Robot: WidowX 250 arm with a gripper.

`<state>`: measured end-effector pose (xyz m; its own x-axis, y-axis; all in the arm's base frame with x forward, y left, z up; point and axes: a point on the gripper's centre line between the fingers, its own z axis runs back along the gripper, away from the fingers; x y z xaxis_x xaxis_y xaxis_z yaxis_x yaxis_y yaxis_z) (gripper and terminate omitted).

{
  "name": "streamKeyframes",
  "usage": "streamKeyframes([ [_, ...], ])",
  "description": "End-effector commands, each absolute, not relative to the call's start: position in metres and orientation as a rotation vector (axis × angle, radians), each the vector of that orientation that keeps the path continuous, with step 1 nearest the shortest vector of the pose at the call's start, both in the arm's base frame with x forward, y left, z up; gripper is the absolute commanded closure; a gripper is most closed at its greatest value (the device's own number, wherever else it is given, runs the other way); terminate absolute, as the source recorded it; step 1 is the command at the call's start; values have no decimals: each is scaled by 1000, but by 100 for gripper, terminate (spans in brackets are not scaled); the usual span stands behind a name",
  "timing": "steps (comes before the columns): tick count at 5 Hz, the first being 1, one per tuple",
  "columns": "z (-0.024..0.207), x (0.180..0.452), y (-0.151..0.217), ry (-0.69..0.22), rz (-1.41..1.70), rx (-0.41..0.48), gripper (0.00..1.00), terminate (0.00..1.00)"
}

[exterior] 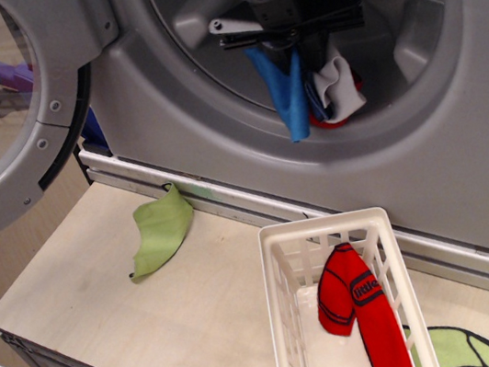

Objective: Put clothes in laundry machine

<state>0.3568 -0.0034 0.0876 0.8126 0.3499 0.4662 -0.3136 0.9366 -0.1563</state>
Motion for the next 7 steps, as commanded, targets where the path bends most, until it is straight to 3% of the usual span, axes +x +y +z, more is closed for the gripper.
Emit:
streamKeyframes([
  [1,94,370,3,-580,392,-53,0,0],
  [2,94,360,1,-577,378,-73,0,0],
  [3,102,352,-1,-640,385,-76,0,0],
  [5,119,330,-18,-597,343,-106,0,0],
  [7,140,299,-38,-442,270,-134,0,0],
])
